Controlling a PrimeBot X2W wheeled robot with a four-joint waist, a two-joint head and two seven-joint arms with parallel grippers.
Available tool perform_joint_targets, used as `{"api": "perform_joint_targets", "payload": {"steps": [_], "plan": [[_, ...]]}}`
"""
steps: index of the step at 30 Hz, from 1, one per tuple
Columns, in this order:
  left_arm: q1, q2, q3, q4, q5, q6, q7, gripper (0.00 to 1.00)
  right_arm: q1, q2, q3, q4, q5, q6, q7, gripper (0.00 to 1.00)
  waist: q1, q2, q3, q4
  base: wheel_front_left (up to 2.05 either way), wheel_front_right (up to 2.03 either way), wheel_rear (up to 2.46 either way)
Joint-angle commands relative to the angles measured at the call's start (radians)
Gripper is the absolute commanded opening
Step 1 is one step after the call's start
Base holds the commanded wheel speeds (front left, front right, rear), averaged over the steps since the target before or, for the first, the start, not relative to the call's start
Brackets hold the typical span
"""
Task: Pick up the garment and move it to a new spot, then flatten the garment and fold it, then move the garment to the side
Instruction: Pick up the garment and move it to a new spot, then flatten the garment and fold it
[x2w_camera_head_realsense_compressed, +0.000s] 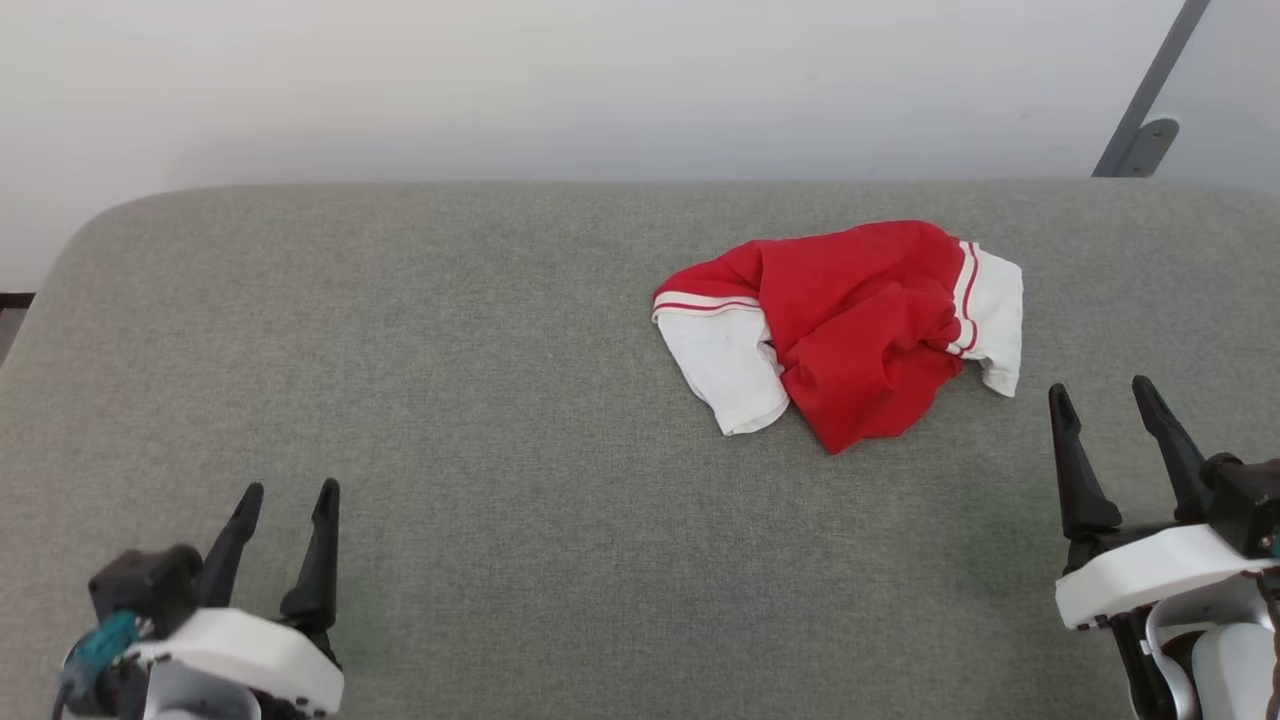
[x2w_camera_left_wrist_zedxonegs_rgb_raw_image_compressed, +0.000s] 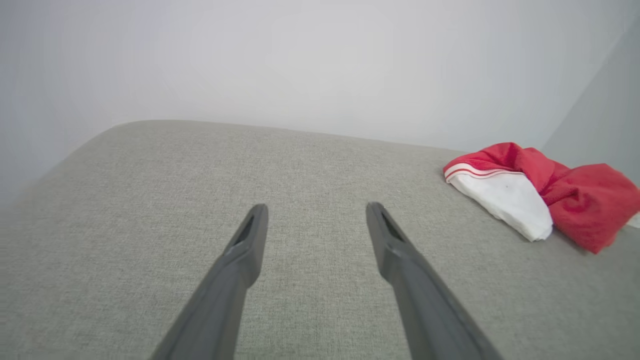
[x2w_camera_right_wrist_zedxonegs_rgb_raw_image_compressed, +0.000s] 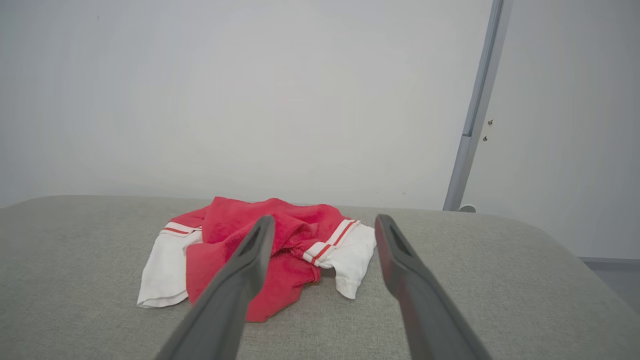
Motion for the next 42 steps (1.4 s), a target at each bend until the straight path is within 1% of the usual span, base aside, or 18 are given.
{"api": "perform_joint_targets", "payload": {"steps": [1,5,7,9,11,18,23,28,31,34,36,38,41,42], "plan": [[0.018,-0.010,0.018,-0.015,0.025,-0.006,-0.005,1.00,0.007,0.004,-0.006,-0.011,-0.003,0.000,0.003,1.00,0.0000,0.0000,-0.003,-0.002,0.00,0.00,0.00],[0.069,-0.055,0.104,-0.077,0.143,-0.024,-0.005,1.00,0.012,0.015,-0.011,-0.038,-0.010,0.000,0.011,1.00,0.0000,0.0000,-0.013,-0.005,0.00,0.00,0.00],[0.089,-0.084,0.140,-0.104,0.179,-0.038,-0.005,1.00,0.013,0.019,-0.012,-0.052,-0.012,0.000,0.015,1.00,0.0000,0.0000,-0.016,-0.007,0.00,0.00,0.00],[0.109,-0.100,0.165,-0.109,0.217,-0.054,-0.005,1.00,0.017,0.023,-0.011,-0.059,-0.012,0.000,0.018,1.00,0.0000,0.0000,-0.017,-0.010,0.00,0.00,0.00],[0.118,-0.126,0.188,-0.109,0.235,-0.070,-0.005,1.00,0.021,0.025,-0.011,-0.064,-0.013,0.000,0.020,1.00,0.0000,0.0000,-0.017,-0.011,0.00,0.00,0.00],[0.139,-0.177,0.245,-0.091,0.288,-0.113,-0.005,1.00,0.023,0.029,-0.012,-0.070,-0.013,0.000,0.023,1.00,0.0000,0.0000,-0.013,-0.019,0.00,0.00,0.00],[0.141,-0.198,0.273,-0.087,0.317,-0.133,-0.005,1.00,0.023,0.030,-0.012,-0.073,-0.015,0.000,0.026,1.00,0.0000,0.0000,-0.014,-0.024,0.00,0.00,0.00],[0.131,-0.216,0.283,-0.092,0.334,-0.143,-0.005,1.00,0.019,0.034,-0.013,-0.074,-0.015,0.000,0.026,1.00,0.0000,0.0000,-0.012,-0.026,0.00,0.00,0.00],[0.091,-0.206,0.277,-0.097,0.330,-0.152,-0.005,1.00,0.009,0.040,-0.012,-0.080,-0.014,0.000,0.023,1.00,0.0000,0.0000,0.005,-0.031,0.00,0.00,0.00],[0.023,-0.161,0.240,-0.088,0.341,-0.158,0.000,1.00,-0.006,0.052,-0.011,-0.082,-0.013,0.000,0.011,1.00,0.0000,0.0000,0.030,-0.038,0.00,0.00,0.00],[-0.053,-0.126,0.205,-0.092,0.327,-0.163,0.027,1.00,-0.014,0.059,-0.009,-0.079,-0.015,0.000,0.004,1.00,0.0000,0.0000,0.049,-0.043,0.00,0.00,0.00],[-0.138,-0.088,0.145,-0.101,0.296,-0.164,0.073,1.00,-0.030,0.065,-0.004,-0.075,-0.017,0.000,-0.006,1.00,0.0000,0.0000,0.070,-0.051,0.00,0.00,0.00],[-0.279,-0.017,0.022,-0.106,0.211,-0.164,0.191,1.00,-0.054,0.076,0.004,-0.068,-0.017,0.000,-0.019,1.00,0.0000,0.0000,0.107,-0.066,0.00,0.00,0.00],[-0.327,0.000,-0.014,-0.100,0.168,-0.164,0.237,1.00,-0.063,0.080,0.008,-0.064,-0.017,0.000,-0.023,1.00,0.0000,0.0000,0.118,-0.072,0.00,0.00,0.00]]}}
